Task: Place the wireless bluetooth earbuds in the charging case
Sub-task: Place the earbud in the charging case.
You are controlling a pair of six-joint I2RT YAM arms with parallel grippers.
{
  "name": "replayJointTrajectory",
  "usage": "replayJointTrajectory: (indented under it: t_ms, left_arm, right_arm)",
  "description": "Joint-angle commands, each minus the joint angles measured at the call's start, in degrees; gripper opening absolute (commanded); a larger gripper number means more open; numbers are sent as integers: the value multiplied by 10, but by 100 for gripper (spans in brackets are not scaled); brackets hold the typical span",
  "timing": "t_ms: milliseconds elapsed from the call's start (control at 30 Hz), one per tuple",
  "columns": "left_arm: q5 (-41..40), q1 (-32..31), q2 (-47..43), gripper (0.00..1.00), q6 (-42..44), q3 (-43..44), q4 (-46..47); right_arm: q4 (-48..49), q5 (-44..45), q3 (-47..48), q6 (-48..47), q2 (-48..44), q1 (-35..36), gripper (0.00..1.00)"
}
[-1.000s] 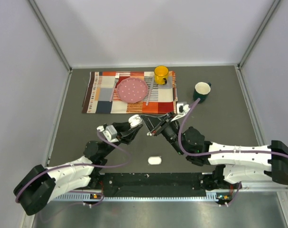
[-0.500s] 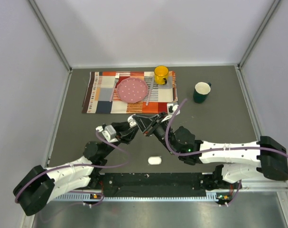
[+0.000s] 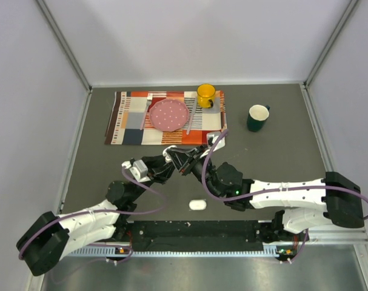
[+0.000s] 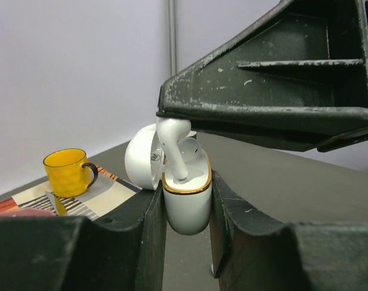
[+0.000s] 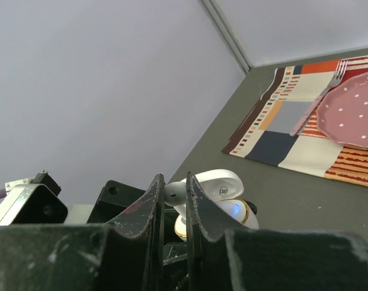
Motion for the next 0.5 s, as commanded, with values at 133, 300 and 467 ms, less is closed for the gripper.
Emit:
replayJointTrajectory:
  t_ms: [133, 300, 467]
  left_arm:
    - [-6, -4, -15, 0, -3, 18, 54]
    - [-11, -4, -19, 0, -3, 18, 55]
    - [-15, -5, -21, 0, -2, 18, 56]
  right_arm:
    - [10, 16, 23, -17, 8, 11, 0]
    - [8, 16, 24, -13, 12, 10, 0]
    - [12, 10, 24, -6, 14, 12, 0]
